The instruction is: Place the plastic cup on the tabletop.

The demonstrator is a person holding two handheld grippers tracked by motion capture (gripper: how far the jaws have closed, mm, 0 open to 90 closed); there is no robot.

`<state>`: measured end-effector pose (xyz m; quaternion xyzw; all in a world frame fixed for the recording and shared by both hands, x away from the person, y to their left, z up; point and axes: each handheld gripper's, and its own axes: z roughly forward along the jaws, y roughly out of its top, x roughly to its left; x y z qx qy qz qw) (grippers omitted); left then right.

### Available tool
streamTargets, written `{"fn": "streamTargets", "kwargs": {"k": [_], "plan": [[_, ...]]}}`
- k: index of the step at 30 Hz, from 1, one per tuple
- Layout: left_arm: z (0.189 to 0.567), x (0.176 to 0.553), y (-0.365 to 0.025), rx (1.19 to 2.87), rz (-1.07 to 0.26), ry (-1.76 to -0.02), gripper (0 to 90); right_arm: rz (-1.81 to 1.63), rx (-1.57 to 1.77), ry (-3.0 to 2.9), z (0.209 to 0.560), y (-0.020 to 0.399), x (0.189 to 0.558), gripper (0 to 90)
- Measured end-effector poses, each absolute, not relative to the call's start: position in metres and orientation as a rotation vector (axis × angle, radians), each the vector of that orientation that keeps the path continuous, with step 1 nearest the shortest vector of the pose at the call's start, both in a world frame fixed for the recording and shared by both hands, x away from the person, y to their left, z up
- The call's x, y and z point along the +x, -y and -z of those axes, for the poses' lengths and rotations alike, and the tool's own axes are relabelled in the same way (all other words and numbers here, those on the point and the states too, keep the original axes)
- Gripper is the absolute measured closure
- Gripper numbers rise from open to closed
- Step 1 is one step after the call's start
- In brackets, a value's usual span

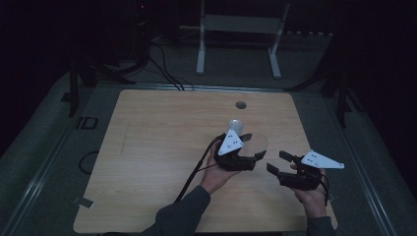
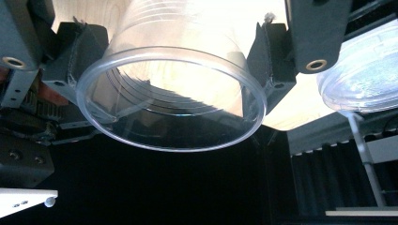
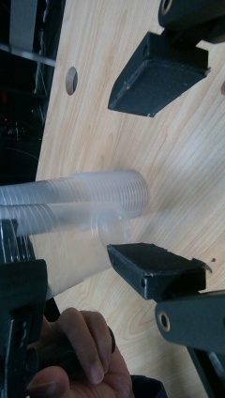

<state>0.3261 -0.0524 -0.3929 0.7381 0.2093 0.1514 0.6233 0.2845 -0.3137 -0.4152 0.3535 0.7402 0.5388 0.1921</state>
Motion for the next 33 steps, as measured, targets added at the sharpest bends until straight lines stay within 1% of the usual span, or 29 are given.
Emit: {"fn": "streamTargets", "kwargs": {"k": [19,33], "plan": [[0.398,0.326,0.056,1.694,-0.354,-0.477,29.5,-1.523,1.009,-2.047,0.413,0.321,0.282,25.9],[0.412,0.325,0.058,1.680,-0.337,-0.471,29.5,-1.537,1.012,-2.035,0.414,0.322,0.281,25.9]]}}
